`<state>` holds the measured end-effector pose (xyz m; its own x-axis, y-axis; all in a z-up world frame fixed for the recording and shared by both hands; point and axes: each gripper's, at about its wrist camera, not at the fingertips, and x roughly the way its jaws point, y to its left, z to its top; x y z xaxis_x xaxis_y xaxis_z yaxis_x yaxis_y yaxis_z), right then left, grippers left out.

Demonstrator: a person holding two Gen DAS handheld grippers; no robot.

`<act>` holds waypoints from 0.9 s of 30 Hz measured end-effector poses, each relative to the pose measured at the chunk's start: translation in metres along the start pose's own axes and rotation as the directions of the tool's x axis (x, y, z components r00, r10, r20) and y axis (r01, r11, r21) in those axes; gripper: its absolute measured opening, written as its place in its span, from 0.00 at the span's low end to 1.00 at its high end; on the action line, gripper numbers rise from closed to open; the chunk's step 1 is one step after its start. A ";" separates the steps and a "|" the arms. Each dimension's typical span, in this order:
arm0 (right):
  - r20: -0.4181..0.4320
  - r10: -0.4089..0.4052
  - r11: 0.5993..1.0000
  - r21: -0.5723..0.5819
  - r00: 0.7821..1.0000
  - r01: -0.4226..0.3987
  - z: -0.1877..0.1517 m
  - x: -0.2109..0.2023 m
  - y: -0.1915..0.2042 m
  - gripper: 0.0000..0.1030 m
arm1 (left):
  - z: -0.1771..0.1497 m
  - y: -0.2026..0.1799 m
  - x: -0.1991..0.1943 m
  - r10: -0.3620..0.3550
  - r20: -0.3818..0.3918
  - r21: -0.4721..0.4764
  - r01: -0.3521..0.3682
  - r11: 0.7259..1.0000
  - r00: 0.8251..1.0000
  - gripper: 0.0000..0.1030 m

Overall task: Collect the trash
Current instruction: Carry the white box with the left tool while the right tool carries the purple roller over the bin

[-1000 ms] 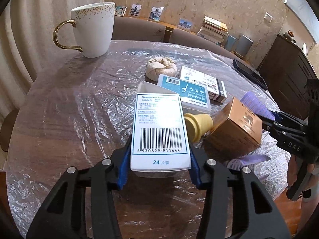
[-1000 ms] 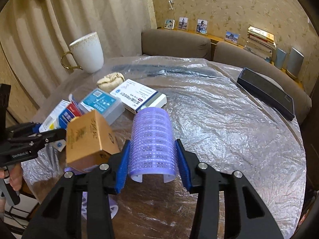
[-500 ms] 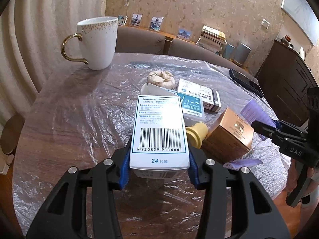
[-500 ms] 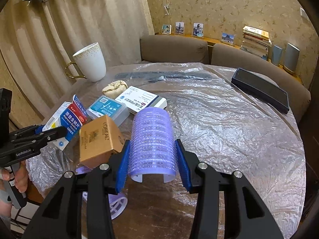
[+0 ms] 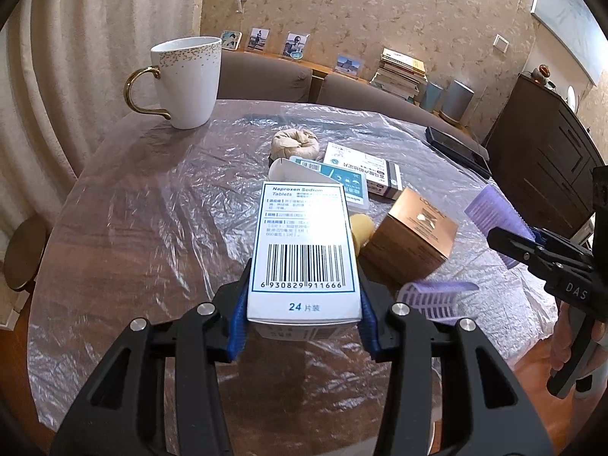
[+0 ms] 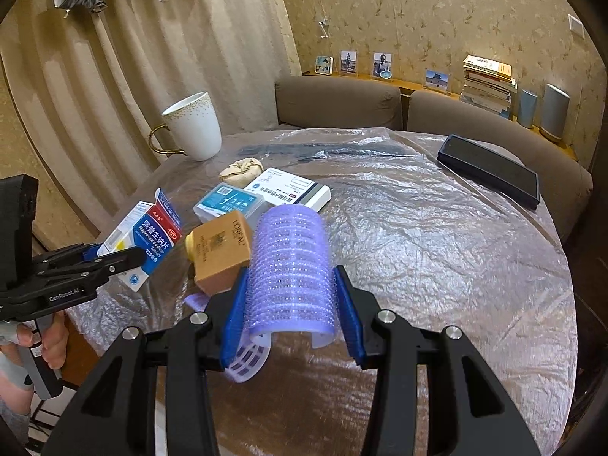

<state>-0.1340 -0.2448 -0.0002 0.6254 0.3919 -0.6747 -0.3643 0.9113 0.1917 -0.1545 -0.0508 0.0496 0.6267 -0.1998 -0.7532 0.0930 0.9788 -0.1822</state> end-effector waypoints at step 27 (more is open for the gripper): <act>-0.013 0.030 0.999 0.019 0.999 -0.030 -0.051 -0.042 0.047 0.42 | -0.044 -0.003 -0.041 -0.073 -0.012 0.054 0.073 0.996 0.997 0.46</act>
<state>-0.2127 -0.2244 0.0003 0.6052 0.4174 -0.6779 -0.3696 0.9015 0.2251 -0.2146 -0.0473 0.0533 0.6094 -0.2708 -0.7452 0.1798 0.9626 -0.2027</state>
